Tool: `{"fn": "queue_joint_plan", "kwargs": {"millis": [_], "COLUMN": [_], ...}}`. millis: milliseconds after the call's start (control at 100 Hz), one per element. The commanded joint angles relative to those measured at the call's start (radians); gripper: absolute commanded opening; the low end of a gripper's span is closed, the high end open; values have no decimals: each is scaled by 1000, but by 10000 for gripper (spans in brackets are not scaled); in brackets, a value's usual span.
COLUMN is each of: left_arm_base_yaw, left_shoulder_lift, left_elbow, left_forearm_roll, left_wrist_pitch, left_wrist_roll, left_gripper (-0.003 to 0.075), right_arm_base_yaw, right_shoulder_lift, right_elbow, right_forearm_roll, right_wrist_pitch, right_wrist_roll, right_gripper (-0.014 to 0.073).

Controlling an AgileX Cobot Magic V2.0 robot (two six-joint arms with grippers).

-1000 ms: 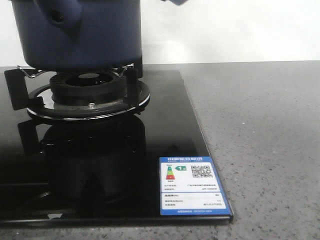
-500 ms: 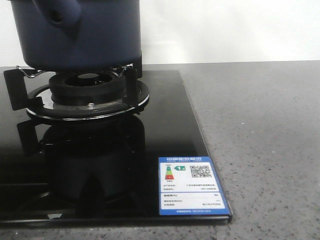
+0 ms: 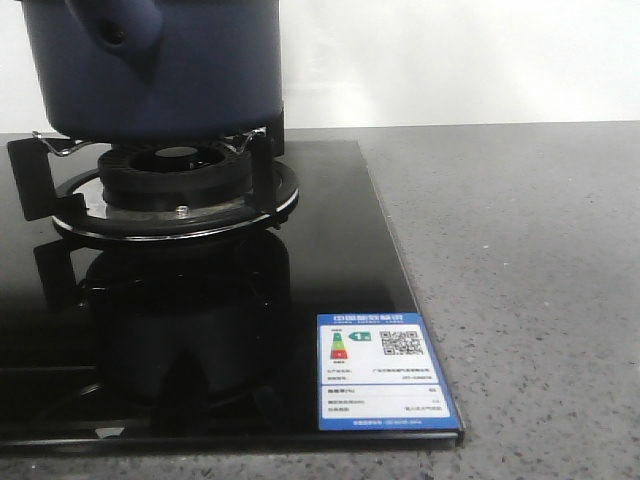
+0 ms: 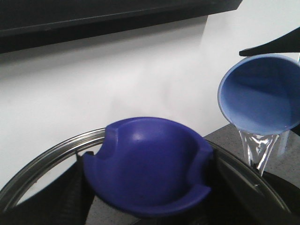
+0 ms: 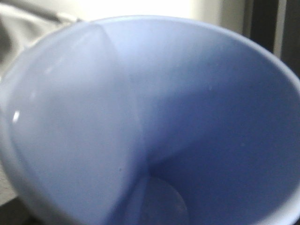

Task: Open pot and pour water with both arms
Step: 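Tilt the cup with the right gripper to pour water into the pot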

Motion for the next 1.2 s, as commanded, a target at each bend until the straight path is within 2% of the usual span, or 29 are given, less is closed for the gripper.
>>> {"fn": "queue_joint_plan", "kwargs": {"millis": [0,480,1190], "left_arm_base_yaw": [3,3,3], "left_shoulder_lift": [-32,-32,-32], "left_elbow": [-41,-41,-41], "left_forearm_roll": [-75,-75,-75], "left_wrist_pitch": [-7,-7,-7], "left_wrist_roll": [-6,-6,-6], "left_gripper": [339,339,339], "right_arm_base_yaw": [3,3,3], "right_shoulder_lift": [-51,-51,-51], "right_elbow": [-35,-35,-35], "right_forearm_roll": [-99,-245,-249], "right_wrist_pitch": [-34,-122,-135], "right_wrist_roll": [-3,-3,-3], "right_gripper": [367,367,367]}}
